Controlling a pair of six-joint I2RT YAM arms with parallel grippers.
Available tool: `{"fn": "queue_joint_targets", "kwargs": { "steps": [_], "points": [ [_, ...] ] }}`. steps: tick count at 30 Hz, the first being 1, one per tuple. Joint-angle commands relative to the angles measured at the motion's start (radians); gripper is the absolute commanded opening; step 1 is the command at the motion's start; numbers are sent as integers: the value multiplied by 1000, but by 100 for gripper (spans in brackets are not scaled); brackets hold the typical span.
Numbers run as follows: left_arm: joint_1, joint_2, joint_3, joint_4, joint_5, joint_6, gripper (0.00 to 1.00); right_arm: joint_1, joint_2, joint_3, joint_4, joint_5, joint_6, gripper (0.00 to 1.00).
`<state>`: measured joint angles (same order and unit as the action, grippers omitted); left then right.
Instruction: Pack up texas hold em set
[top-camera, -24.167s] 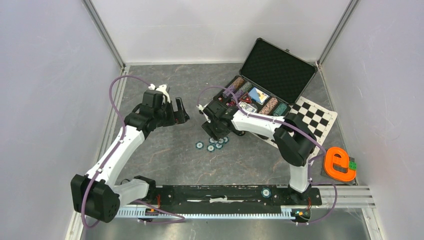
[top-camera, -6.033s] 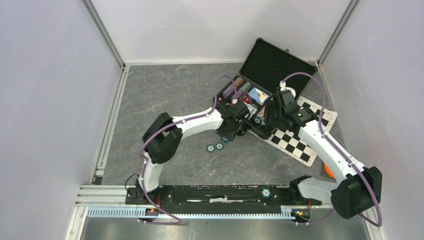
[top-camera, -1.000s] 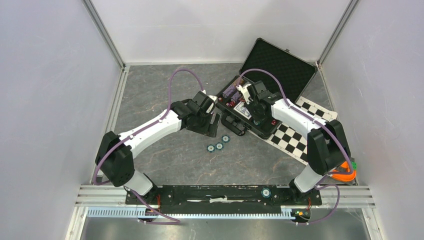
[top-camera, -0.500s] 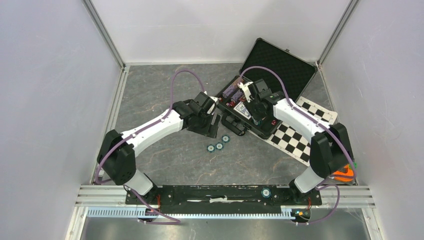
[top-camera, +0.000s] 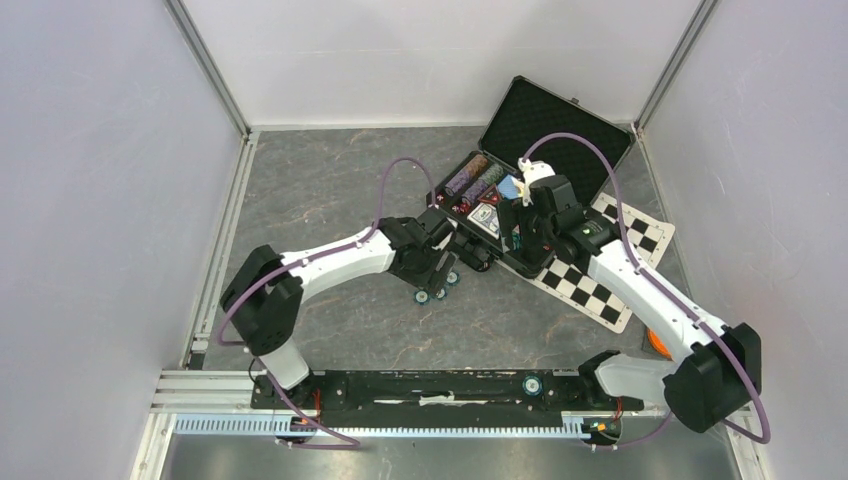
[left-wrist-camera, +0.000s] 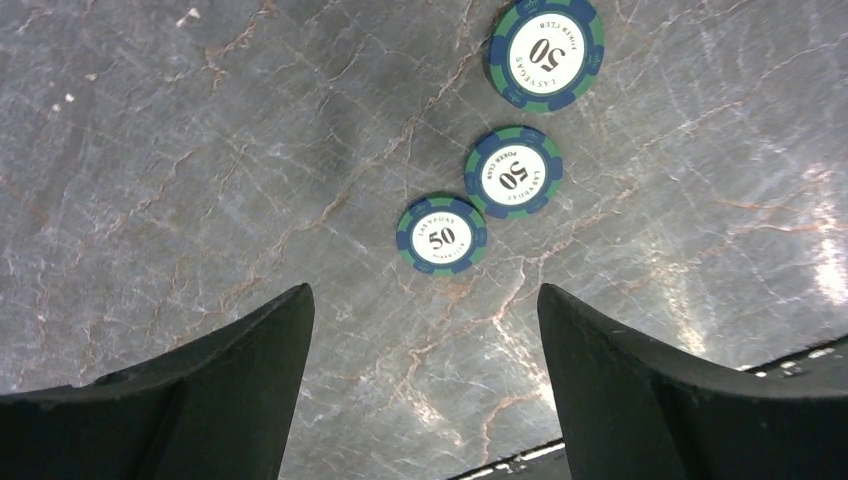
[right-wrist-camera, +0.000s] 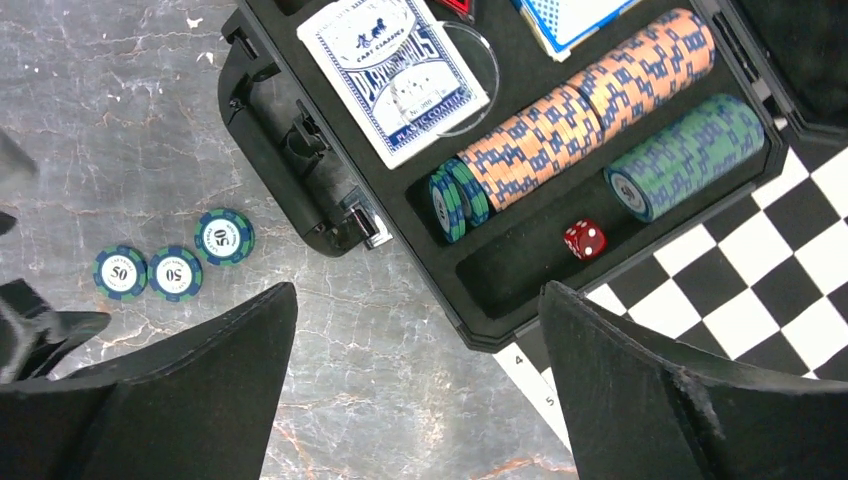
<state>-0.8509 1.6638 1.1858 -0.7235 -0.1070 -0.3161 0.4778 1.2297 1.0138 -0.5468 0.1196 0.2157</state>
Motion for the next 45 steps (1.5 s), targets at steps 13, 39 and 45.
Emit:
{"fn": "queue_joint_targets", "kwargs": {
  "steps": [13, 39, 45],
  "points": [
    [-16, 83, -70, 148, 23, 178, 77, -10, -105, -61, 19, 80, 117, 97],
    [-42, 122, -39, 108, -15, 187, 50, -19, -97, -63, 26, 64, 121, 94],
    [-42, 82, 64, 39, -7, 183, 50, -25, -94, -64, 29, 57, 117, 94]
  ]
}}
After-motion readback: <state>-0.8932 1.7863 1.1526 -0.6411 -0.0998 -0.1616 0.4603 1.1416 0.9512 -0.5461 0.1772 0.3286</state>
